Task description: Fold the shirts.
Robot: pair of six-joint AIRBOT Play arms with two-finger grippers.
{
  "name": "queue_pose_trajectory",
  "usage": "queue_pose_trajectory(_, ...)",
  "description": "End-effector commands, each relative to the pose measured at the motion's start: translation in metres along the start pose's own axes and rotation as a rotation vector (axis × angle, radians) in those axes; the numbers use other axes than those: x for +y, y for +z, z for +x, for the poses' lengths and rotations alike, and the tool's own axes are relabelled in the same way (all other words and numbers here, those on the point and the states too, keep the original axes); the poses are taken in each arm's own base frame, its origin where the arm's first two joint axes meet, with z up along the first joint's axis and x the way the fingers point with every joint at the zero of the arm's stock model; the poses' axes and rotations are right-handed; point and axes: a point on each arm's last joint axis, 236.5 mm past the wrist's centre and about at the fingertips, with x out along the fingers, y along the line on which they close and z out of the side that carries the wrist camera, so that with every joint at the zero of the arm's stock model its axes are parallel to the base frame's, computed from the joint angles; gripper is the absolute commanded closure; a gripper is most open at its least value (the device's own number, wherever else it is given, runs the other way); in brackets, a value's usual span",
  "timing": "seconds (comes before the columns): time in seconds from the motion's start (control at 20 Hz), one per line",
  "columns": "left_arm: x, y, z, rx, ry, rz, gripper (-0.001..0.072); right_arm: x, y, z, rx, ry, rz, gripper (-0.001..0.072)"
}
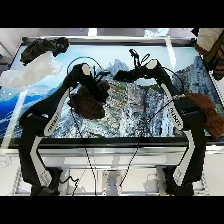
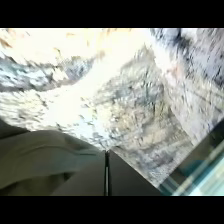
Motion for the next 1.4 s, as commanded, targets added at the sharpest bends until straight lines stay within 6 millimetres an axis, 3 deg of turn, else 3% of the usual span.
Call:
queue_pose_trajectory(0.0,0.024,0.015,-0.037,-0.074,0.182,0.031,0.0663,-0.002,-0.003,-0.002,0.013,0.001,0.002,0.0064)
queue_pose_trajectory(0.05,0.037,0.015,-0.046,-0.080,0.233,0.010,0.0453,0.001,-0.005,-0.001,0.020,0.005,-0.001,0.0064)
queue_pose_trajectory(0.1,0.048,0.015,-0.054,-0.093,0.264,-0.036,0.0155,0.002,-0.007,-0.001,0.029,0.010,-0.003,0.0064)
queue_pose_trajectory(0.15,0.061,0.014,-0.063,-0.102,0.292,-0.070,0.0095,0.003,-0.008,-0.001,0.036,0.012,-0.003,0.0064)
queue_pose_trajectory(0.45,0.138,-0.005,-0.103,-0.171,0.367,-0.271,0.0086,0.004,-0.015,-0.001,0.065,0.020,-0.003,0.0064)
queue_pose_trajectory(0.7,0.175,-0.011,-0.118,-0.242,0.355,-0.365,0.0048,0.006,-0.016,-0.001,0.068,0.027,0.000,0.0064)
queue_pose_trajectory(1.1,0.170,-0.002,-0.060,-0.247,0.086,-0.500,0.0048,0.007,-0.019,-0.002,0.082,0.033,0.000,0.0064)
queue_pose_trajectory(1.35,0.173,-0.004,-0.044,-0.223,0.067,-0.499,0.0070,0.007,-0.019,-0.002,0.080,0.032,-0.001,0.0064)
